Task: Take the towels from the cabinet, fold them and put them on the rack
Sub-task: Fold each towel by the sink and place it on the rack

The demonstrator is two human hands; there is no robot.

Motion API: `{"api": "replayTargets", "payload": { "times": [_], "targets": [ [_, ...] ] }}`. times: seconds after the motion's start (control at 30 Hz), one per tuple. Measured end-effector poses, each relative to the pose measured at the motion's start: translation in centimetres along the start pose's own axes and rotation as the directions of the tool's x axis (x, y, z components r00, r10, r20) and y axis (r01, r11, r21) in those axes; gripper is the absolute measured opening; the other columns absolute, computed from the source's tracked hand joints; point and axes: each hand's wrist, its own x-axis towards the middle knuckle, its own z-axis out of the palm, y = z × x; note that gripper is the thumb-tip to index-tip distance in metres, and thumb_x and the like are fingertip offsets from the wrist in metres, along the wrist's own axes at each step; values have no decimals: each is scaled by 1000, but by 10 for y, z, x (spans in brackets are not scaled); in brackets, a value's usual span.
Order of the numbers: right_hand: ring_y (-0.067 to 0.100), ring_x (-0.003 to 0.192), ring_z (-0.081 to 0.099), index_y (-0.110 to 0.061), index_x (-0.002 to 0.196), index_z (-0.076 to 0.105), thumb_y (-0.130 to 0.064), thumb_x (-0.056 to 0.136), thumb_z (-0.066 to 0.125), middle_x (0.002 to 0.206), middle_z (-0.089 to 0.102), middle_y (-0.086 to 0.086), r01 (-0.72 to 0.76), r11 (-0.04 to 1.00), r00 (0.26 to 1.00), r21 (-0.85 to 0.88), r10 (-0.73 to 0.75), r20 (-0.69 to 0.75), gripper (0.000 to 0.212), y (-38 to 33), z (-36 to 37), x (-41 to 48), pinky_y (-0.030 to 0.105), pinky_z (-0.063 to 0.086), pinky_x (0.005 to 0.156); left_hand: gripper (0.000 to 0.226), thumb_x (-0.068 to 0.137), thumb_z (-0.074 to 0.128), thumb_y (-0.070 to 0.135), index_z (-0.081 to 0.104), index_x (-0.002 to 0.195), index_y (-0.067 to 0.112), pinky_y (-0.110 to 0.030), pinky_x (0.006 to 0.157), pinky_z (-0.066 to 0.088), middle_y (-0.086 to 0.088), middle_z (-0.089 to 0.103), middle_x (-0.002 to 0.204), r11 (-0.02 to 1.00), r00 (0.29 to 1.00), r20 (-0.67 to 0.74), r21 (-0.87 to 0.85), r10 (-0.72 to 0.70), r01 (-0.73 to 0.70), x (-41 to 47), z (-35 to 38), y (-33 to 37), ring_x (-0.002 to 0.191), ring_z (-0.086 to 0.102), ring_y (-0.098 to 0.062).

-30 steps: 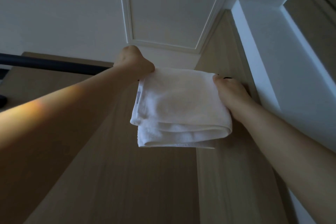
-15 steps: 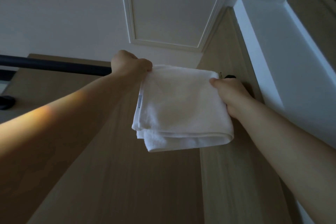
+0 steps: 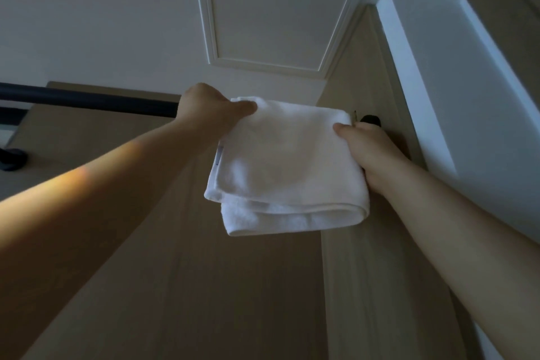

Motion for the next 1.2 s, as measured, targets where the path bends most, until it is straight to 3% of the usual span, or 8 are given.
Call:
{"api": "replayTargets", "payload": {
  "times": [0.2, 0.47, 0.63, 0.73, 0.83, 1.03, 1.1, 1.2],
  "targets": [
    [21, 78, 62, -21, 94, 61, -32, 99, 51, 92, 66, 5, 13, 1000, 1000, 9, -13, 24, 16, 1, -1, -6, 28, 45, 61, 30, 78, 71, 24, 71, 85, -5, -20, 49, 43, -6, 59, 64, 1000, 1000, 1, -4, 9, -9, -23, -9, -9, 56, 54, -16],
    [29, 84, 63, -18, 87, 60, -30, 100, 50, 95, 67, 11, -43, 997, 999, 59, 43, 0, 20, 0, 5, -5, 36, 51, 79, 24, 78, 72, 25, 69, 75, 2, -17, 45, 42, 0, 60, 59, 978, 995, 63, -193, -74, 85, -36, -6, -21, 50, 54, -12],
    [25, 82, 62, -9, 106, 59, -27, 100, 54, 94, 64, 9, -37, 996, 998, 86, 42, -48, 20, -6, 14, 2, 32, 50, 72, 25, 83, 74, 32, 72, 74, 9, -29, 59, 52, -3, 67, 66, 943, 978, 129, -271, -161, 191, -46, -9, -40, 61, 64, -20],
    [31, 96, 63, -4, 123, 56, -25, 99, 55, 110, 63, 15, -11, 996, 995, 91, 20, -93, 32, -7, 20, 7, 37, 52, 83, 20, 84, 75, 27, 73, 82, 7, -38, 71, 60, -10, 74, 83, 882, 960, 159, -382, -231, 275, -49, -9, -44, 76, 72, -28],
    [30, 99, 64, -4, 127, 57, -26, 97, 57, 115, 64, 15, 13, 998, 993, 64, -6, -118, 37, -7, 22, 14, 40, 54, 90, 14, 83, 75, 25, 72, 78, 12, -26, 49, 54, -6, 70, 76, 914, 976, 48, -342, -215, 218, -37, -7, -39, 68, 68, -25],
    [16, 74, 57, -2, 115, 65, -28, 94, 62, 97, 64, 9, 116, 992, 957, -54, -126, -260, 34, -8, 15, 27, 23, 40, 55, 22, 82, 70, 20, 72, 86, -2, -18, 47, 44, -6, 62, 73, 968, 990, -65, -225, -124, 107, -11, 10, -23, 60, 56, -16],
    [9, 70, 52, -7, 124, 57, -33, 95, 61, 101, 59, 4, 110, 992, 965, -65, -122, -233, 39, -3, 12, 22, 22, 36, 53, 27, 82, 69, 20, 70, 93, -5, -24, 56, 46, -8, 60, 77, 974, 992, -62, -206, -112, 97, -13, 15, -26, 64, 56, -18],
    [6, 75, 49, -17, 134, 40, -37, 93, 60, 110, 53, 0, 75, 996, 982, -49, -82, -169, 50, 12, 7, 4, 22, 35, 55, 26, 82, 67, 22, 70, 88, -3, -21, 48, 47, -7, 60, 75, 978, 995, -47, -196, -84, 73, -18, 15, -36, 63, 56, -16]
  ]
}}
